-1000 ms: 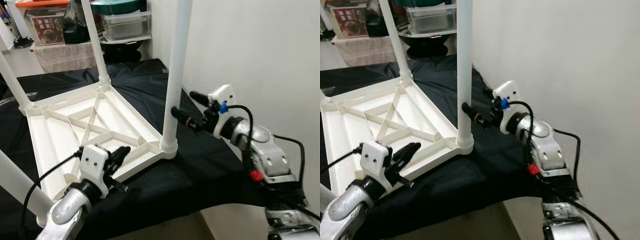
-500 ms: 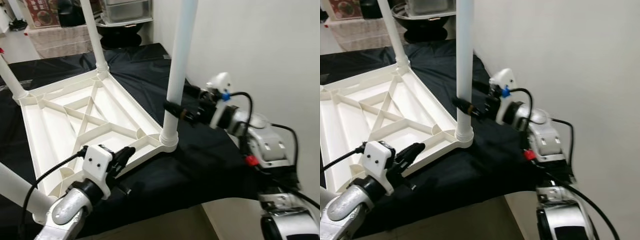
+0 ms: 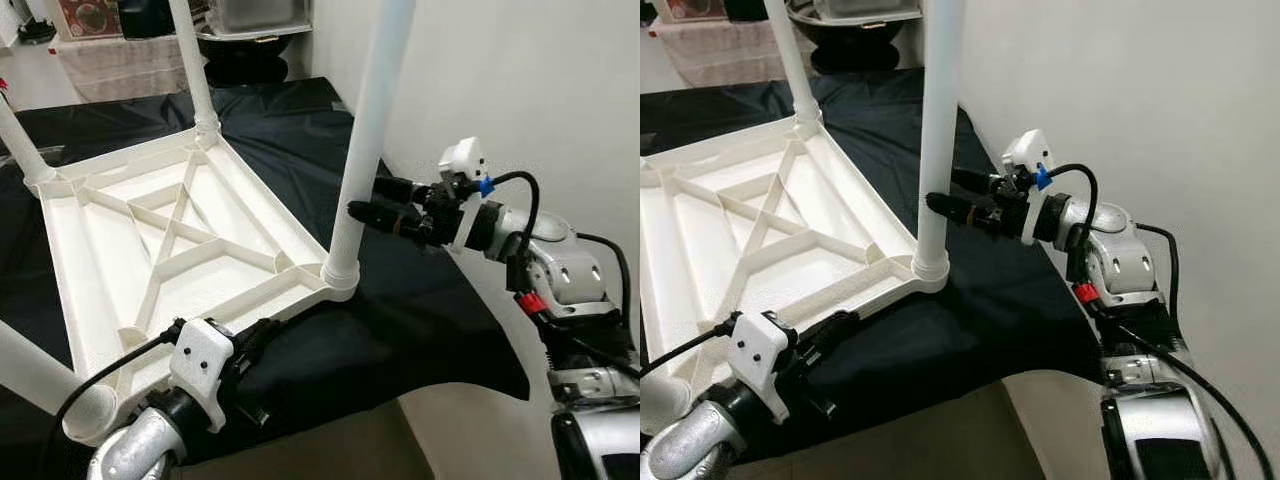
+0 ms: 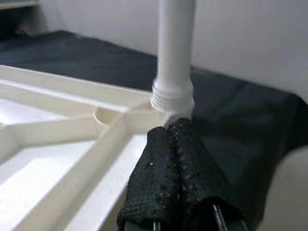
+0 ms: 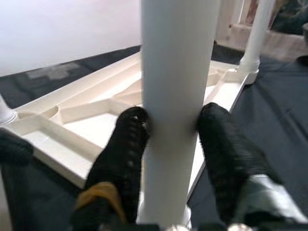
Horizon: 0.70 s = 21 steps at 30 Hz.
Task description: Building children table
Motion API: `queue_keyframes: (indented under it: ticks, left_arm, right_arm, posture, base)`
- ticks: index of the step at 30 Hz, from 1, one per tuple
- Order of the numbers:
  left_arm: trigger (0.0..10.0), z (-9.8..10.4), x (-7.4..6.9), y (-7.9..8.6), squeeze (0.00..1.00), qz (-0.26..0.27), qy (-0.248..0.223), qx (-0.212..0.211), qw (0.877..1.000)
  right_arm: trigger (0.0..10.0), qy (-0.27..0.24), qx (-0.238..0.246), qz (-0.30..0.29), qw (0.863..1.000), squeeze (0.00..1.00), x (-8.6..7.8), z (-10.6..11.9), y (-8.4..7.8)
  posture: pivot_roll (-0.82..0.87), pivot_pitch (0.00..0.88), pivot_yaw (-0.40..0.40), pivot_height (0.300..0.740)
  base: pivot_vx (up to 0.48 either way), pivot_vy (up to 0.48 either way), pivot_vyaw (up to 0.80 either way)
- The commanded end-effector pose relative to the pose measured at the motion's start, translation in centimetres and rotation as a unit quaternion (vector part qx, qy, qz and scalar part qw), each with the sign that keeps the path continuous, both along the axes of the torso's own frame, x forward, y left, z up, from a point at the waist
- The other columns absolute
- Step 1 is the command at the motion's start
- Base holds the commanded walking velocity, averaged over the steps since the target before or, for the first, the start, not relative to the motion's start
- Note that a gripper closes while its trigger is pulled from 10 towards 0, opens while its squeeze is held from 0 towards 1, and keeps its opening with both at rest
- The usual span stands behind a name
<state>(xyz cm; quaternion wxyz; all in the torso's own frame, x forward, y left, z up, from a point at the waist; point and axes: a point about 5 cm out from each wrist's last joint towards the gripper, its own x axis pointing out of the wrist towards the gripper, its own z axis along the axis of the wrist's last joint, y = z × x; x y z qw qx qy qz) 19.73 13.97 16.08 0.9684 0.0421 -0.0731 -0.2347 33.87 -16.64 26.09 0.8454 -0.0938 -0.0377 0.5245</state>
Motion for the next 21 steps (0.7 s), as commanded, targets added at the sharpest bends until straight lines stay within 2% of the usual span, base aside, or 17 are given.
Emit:
queue_keyframes:
  ticks: [1,6,7,9,10,11,12,14,15,21]
  left_arm:
    - [10.0,0.1,-0.3,0.1,0.0,0.01,-0.01,-0.005,1.0]
    - [10.0,0.2,-0.4,0.0,0.0,0.016,-0.015,-0.008,1.0]
    - [10.0,0.2,-0.4,0.1,0.0,0.02,-0.018,-0.014,1.0]
    - [10.0,0.2,-0.3,0.1,0.0,0.021,-0.019,-0.016,0.999]
    - [10.0,0.3,-0.3,0.1,0.0,0.02,-0.02,-0.019,0.999]
    - [10.0,0.3,-0.3,0.1,0.0,0.02,-0.02,-0.019,0.999]
    - [10.0,0.3,-0.2,0.1,0.0,0.018,-0.022,-0.021,0.999]
    - [10.0,0.3,-0.2,0.1,0.0,0.018,-0.022,-0.021,0.999]
    - [10.0,0.5,0.0,0.0,0.0,0.019,-0.027,-0.024,0.999]
    - [10.0,0.4,0.1,0.0,0.0,0.024,-0.028,-0.024,0.999]
  right_arm:
    - [0.0,0.022,-0.013,0.025,0.999,0.0,-1.2,-1.2,0.7]
    - [0.0,0.038,0.001,0.029,0.999,0.0,-2.3,-2.1,1.2]
    - [0.0,0.048,0.012,0.021,0.999,0.0,-3.0,-3.3,1.5]
    - [0.0,0.049,0.015,0.017,0.999,0.0,-3.0,-3.7,1.7]
    - [1.2,0.044,0.021,0.002,0.999,0.0,-2.6,-3.6,1.9]
    - [1.2,0.044,0.021,0.002,0.999,0.0,-2.6,-3.6,1.9]
    - [10.0,0.04,0.033,-0.018,0.998,0.0,-1.9,-3.3,2.1]
    - [10.0,0.04,0.033,-0.018,0.998,0.0,-1.9,-3.3,2.1]
    - [10.0,0.039,0.048,-0.039,0.997,1.0,-0.7,-2.4,1.7]
    - [10.0,0.037,0.041,-0.035,0.998,1.0,-0.7,-1.9,0.6]
  posture:
    - [-0.03,0.151,-0.066,0.74]
    - [-0.03,0.152,-0.068,0.74]
    - [-0.04,0.148,-0.07,0.74]
    - [-0.04,0.148,-0.07,0.74]
    - [-0.04,0.141,-0.072,0.74]
    - [-0.04,0.141,-0.072,0.74]
    - [-0.03,0.137,-0.077,0.74]
    - [-0.03,0.137,-0.077,0.74]
    - [-0.02,0.133,-0.082,0.74]
    - [-0.01,0.135,-0.084,0.74]
  base:
    - [0.0,0.0,0.0]
    - [0.0,0.0,0.0]
    - [0.0,0.0,0.0]
    - [0.0,0.0,0.0]
    - [0.0,0.0,0.0]
    - [0.0,0.0,0.0]
    - [0.0,0.0,0.0]
    - [0.0,0.0,0.0]
    - [0.0,0.0,0.0]
    - [0.0,0.0,0.0]
